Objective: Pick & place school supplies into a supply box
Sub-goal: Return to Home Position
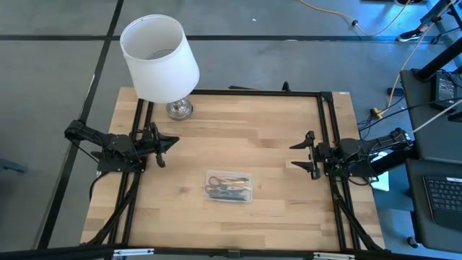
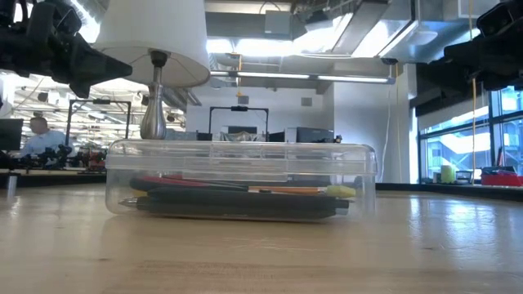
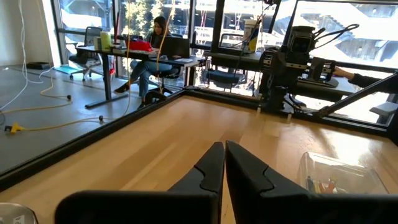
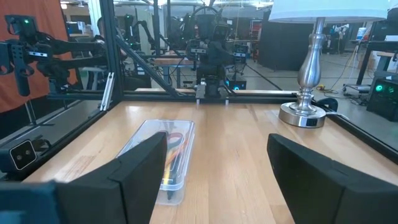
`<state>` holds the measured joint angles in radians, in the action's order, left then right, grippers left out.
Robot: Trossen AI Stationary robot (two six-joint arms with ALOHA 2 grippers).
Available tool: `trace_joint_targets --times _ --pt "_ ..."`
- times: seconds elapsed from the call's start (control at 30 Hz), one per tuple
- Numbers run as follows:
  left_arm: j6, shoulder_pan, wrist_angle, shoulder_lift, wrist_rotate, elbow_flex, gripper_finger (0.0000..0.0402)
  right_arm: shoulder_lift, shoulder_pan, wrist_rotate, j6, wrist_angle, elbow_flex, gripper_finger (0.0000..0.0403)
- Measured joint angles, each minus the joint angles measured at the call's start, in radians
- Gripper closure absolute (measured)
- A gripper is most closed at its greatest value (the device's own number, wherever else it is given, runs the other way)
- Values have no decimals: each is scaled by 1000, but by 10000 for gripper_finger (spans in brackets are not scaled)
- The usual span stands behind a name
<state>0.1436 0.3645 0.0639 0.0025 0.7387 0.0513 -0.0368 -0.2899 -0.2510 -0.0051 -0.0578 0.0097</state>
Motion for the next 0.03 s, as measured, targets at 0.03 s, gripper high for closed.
trace_joint_targets --times 0.03 --pt "0 0 0 0 0 0 391 0 0 0 0 0 0 121"
